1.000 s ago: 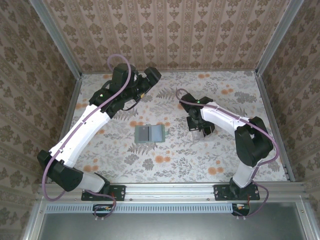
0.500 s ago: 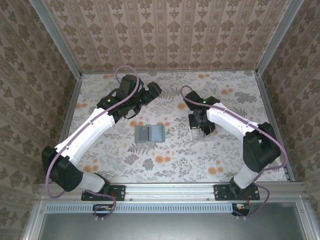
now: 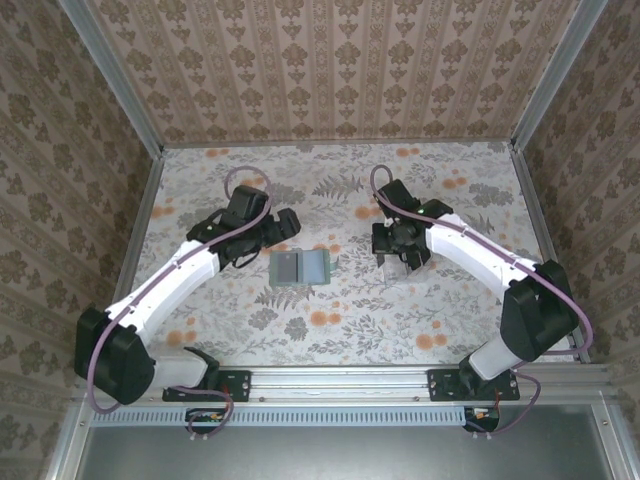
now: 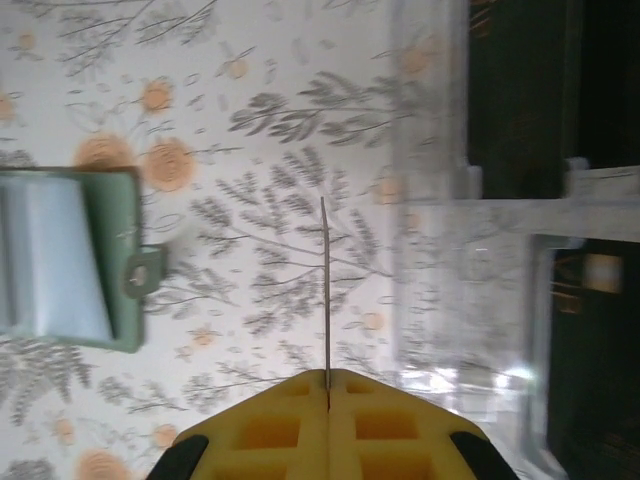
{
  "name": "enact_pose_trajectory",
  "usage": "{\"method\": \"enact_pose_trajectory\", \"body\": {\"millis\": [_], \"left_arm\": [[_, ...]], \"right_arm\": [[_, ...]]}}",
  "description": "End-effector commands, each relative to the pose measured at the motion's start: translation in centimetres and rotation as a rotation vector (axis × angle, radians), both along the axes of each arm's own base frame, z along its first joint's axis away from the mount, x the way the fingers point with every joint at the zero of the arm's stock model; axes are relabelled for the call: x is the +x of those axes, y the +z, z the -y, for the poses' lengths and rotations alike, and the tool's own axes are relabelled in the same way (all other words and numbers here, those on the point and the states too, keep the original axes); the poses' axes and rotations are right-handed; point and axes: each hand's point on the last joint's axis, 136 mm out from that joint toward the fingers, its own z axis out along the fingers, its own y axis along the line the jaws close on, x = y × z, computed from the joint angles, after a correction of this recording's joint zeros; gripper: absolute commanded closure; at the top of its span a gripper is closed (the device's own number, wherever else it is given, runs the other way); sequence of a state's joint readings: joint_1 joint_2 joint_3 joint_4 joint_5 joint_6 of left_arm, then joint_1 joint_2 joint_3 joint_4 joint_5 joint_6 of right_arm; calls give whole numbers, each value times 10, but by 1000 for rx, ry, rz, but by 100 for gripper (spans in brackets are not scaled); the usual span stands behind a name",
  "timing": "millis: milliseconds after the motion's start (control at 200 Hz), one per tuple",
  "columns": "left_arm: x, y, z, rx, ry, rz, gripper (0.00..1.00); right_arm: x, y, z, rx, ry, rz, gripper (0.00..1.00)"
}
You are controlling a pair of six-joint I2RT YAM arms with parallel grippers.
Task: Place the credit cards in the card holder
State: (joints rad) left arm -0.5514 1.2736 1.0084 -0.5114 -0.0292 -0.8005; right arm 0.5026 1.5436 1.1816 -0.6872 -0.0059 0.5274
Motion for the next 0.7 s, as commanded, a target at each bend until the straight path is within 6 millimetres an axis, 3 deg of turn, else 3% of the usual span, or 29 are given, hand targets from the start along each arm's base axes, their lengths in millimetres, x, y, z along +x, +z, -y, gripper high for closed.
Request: {"method": "enact_pose_trajectory", "body": {"millis": [0,195,375,540,695], "left_arm": [[-6,-13,-27,136,-33,45,0],[-5,-42,-65,164,59,11,0],[-5,-56,-66,169,-28,-31,0],[-8,-68,-69,244,-86,-74,1],[-11,-78,-70,271,-111,-100,0]], "right_arm": [[3,8,-46,247,22,18,100],[5,1,-109,405,67,33,100],[9,-16,-156,436,102,35,100],[15,-29,-183,456,126,23,100],[17,-37,-192,458,134,5,100]]}}
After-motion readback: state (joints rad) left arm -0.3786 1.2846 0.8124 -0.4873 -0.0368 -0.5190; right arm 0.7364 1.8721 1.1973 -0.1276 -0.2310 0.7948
